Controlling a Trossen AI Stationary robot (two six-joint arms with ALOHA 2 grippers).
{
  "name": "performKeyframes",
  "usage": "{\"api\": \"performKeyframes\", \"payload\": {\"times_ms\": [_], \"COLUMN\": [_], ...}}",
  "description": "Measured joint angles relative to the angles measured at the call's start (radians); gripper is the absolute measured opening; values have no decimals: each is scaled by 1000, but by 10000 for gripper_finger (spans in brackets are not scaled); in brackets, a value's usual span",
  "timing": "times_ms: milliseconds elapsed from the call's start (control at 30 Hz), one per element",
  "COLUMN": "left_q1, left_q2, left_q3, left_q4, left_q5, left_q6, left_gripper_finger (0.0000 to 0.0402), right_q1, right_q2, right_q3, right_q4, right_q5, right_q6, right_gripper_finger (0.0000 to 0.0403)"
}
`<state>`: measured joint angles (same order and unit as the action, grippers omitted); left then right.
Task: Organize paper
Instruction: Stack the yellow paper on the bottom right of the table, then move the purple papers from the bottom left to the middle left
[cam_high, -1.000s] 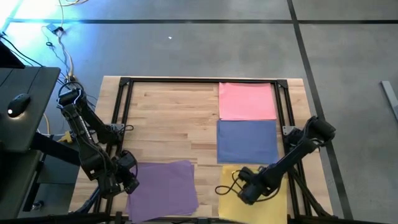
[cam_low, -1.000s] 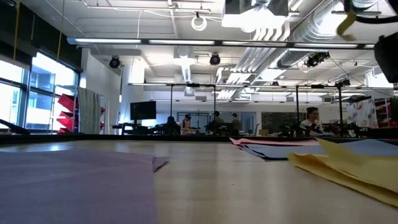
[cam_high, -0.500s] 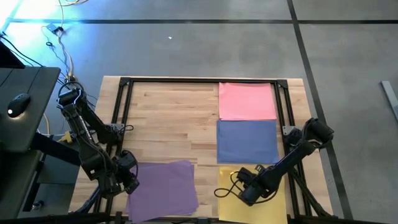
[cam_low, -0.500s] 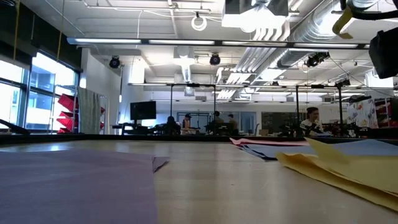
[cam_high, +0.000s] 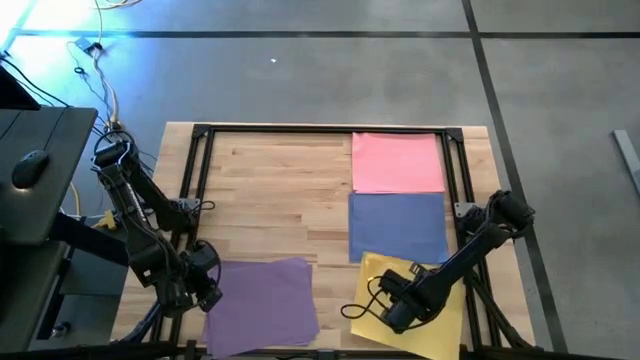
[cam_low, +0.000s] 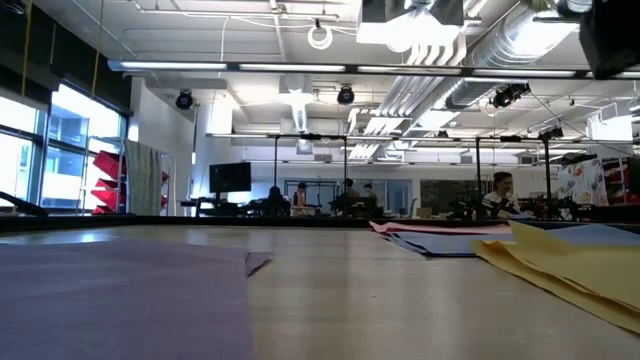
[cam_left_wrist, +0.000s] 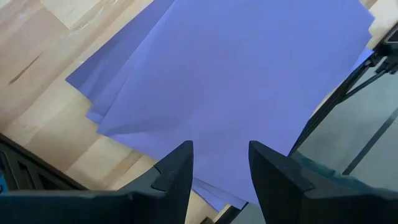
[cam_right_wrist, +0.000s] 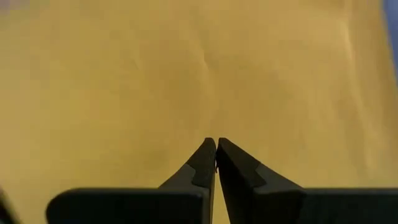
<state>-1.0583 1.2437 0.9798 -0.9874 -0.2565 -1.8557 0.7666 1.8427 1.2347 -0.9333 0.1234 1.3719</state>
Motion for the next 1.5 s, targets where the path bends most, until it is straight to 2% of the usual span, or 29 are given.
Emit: {"api": "performKeyframes", "payload": {"times_ms": [133, 200, 400, 500, 633, 833, 933, 1000, 1100, 1233, 1333, 1500], "left_q1": [14, 19, -3, -23, -48, -84, -105, -113, -114, -105, -94, -92], "left_q2": [-5, -5, 11, 29, 85, 219, 323, 401, 513, 620, 650, 623], "left_q3": [0, 0, 0, -1, -17, -112, -107, -81, -40, 14, 42, 98], "left_q4": [3, 8, 76, 151, 328, 785, 982, 1051, 1021, 1002, 881, 606], "left_q5": [-5, -8, -7, -4, -11, 8, 18, 28, 41, 68, 101, 114], "left_q6": [33, 32, 69, 117, 144, 159, 225, 264, 315, 351, 365, 327], "left_gripper_finger": [133, 133, 126, 114, 87, 30, 6, 3, 4, 1, 0, 0], "right_q1": [0, -7, -135, -246, -401, -581, -637, -645, -642, -631, -612, -567], "right_q2": [-6, -9, 18, 63, 132, 256, 287, 300, 318, 345, 354, 356], "right_q3": [61, 89, 100, 96, 97, 97, 97, 98, 98, 100, 101, 102], "right_q4": [3, 61, 514, 648, 830, 940, 937, 945, 944, 958, 966, 970], "right_q5": [46, 98, 128, 106, 16, -177, -179, -148, -101, -108, -97, -97], "right_q6": [-71, -141, -453, -583, -771, -881, -908, -909, -901, -871, -849, -865], "right_gripper_finger": [4, 4, 4, 4, 3, 0, 0, 0, 0, 0, 0, 0]}}
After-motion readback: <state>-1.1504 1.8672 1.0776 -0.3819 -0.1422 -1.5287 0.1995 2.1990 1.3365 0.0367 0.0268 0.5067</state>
